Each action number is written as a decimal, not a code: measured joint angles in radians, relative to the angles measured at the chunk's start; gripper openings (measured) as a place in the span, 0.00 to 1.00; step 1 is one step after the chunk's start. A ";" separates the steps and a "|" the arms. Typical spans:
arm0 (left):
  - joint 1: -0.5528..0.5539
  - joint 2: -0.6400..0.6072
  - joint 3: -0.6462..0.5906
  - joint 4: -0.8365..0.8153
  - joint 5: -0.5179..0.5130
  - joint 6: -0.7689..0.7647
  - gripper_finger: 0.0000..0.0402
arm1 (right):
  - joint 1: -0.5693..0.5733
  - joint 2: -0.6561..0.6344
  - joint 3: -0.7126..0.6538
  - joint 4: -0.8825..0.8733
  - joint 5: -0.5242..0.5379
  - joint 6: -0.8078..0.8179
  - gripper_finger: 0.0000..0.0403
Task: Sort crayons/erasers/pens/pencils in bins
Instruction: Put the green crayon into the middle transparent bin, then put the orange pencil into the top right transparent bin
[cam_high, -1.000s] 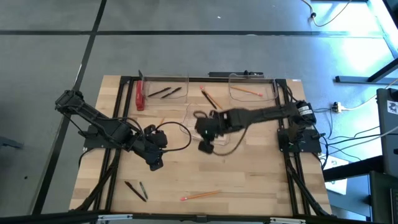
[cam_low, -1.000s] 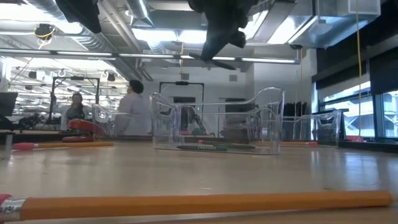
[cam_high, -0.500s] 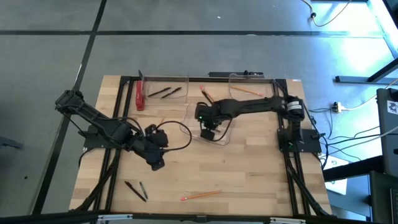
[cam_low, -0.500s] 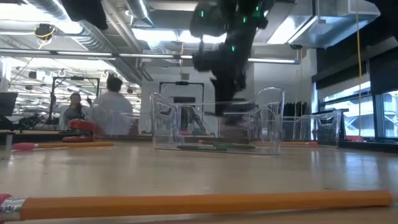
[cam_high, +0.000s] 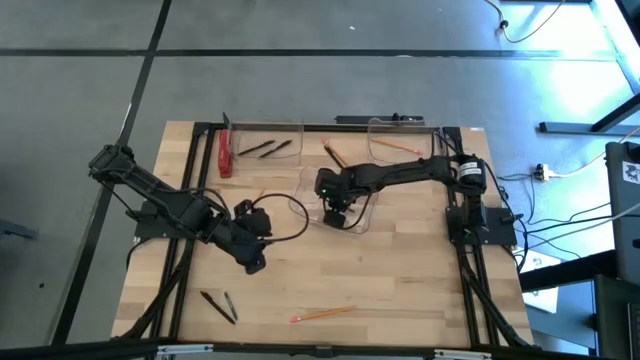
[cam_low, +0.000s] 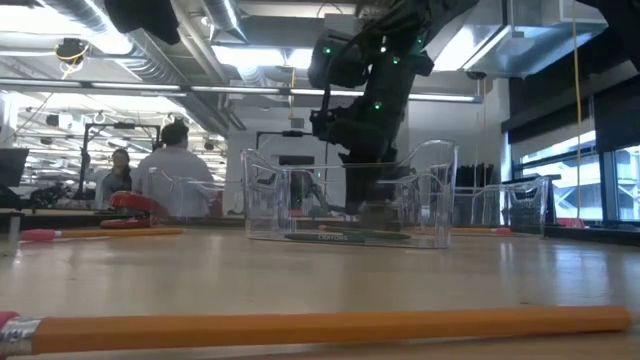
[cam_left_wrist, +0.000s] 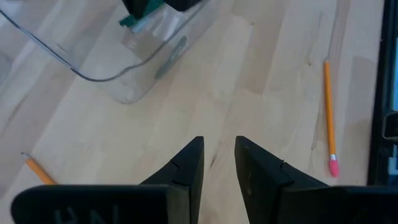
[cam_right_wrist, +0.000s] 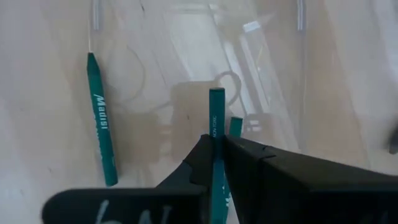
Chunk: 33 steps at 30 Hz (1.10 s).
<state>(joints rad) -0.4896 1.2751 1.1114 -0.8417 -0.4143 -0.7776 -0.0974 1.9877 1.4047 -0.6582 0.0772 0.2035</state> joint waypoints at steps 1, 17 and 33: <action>0.000 0.000 0.000 0.000 -0.010 0.000 0.21 | 0.000 0.000 -0.004 0.006 0.000 0.000 0.08; 0.000 0.000 0.000 -0.001 -0.032 0.000 0.21 | 0.000 0.000 -0.004 0.012 0.000 0.054 0.21; -0.013 0.000 0.000 -0.215 -0.029 -0.293 0.21 | 0.051 0.000 0.346 -0.310 0.000 -0.053 0.27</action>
<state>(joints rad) -0.5029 1.2751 1.1114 -1.0565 -0.4436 -1.0706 -0.0468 1.9877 1.7502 -0.9684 0.0776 0.1506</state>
